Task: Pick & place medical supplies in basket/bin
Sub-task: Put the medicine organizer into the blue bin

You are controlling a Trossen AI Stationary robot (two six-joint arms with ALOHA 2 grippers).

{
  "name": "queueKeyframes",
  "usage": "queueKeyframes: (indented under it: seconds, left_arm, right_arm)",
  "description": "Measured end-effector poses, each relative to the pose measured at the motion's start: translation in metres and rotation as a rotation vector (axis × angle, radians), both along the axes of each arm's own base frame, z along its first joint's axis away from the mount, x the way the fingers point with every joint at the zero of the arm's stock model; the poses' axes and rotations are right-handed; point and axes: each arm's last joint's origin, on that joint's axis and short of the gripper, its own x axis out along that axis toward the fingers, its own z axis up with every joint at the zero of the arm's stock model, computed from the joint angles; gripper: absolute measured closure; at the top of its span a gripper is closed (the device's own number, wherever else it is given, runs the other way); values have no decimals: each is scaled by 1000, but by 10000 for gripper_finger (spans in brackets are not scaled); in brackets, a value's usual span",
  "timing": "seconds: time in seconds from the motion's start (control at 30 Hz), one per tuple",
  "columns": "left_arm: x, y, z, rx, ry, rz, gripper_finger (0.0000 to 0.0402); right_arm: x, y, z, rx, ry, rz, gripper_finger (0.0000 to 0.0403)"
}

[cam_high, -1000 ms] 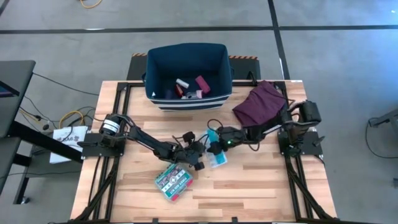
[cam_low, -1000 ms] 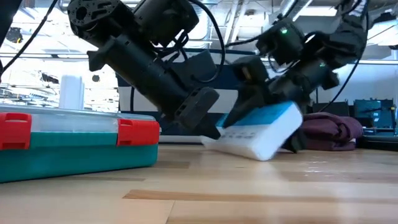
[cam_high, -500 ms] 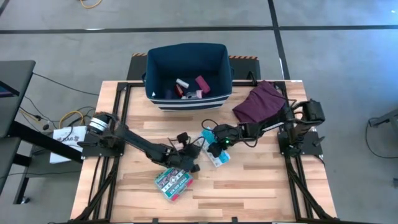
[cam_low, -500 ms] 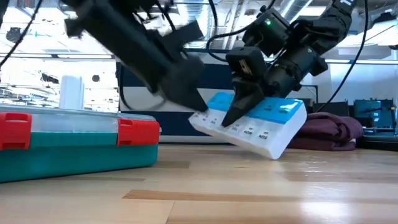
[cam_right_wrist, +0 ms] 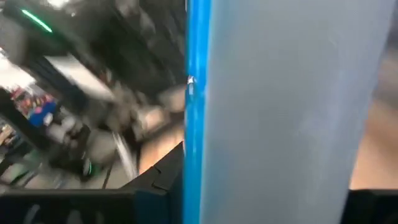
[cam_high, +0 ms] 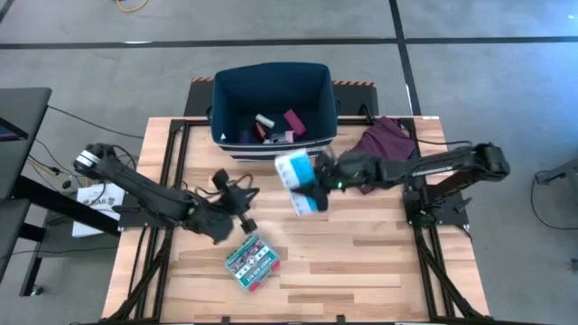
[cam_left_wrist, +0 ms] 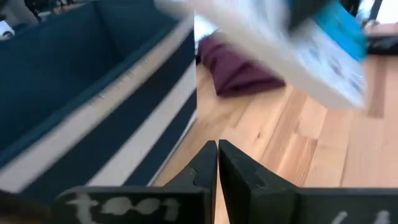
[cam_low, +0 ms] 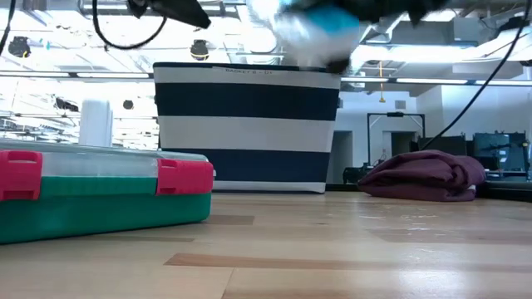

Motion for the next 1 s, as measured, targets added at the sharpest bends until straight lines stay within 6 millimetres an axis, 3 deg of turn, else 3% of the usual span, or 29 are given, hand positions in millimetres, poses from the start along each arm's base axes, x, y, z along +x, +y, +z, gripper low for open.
queueKeyframes:
  seconds: [0.2,0.3,0.4,0.6,0.7,0.8,0.9,1.0]
  left_arm:
    - [-23,11,33,17,-80,-38,396]
    - [-32,15,44,67,-85,-63,396]
    - [-38,18,50,82,-80,-96,396]
    - [-49,23,60,129,-68,-155,384]
    - [-53,24,64,163,-48,-211,360]
    - [-56,25,66,199,-28,-221,330]
    - [-58,27,66,213,-18,-198,300]
    - [-60,28,65,214,-16,-170,278]
  right_arm:
    - [-9,-38,111,-324,-283,-244,260]
    - [-2,-71,138,-407,-207,-361,259]
    - [18,-111,127,-401,21,-406,267]
    - [63,-179,74,-302,306,-366,264]
    - [86,-196,49,-244,347,-329,262]
    - [101,-208,42,-248,376,-319,264]
    - [109,-220,36,-237,448,-310,261]
    - [115,-229,18,-207,575,-289,257]
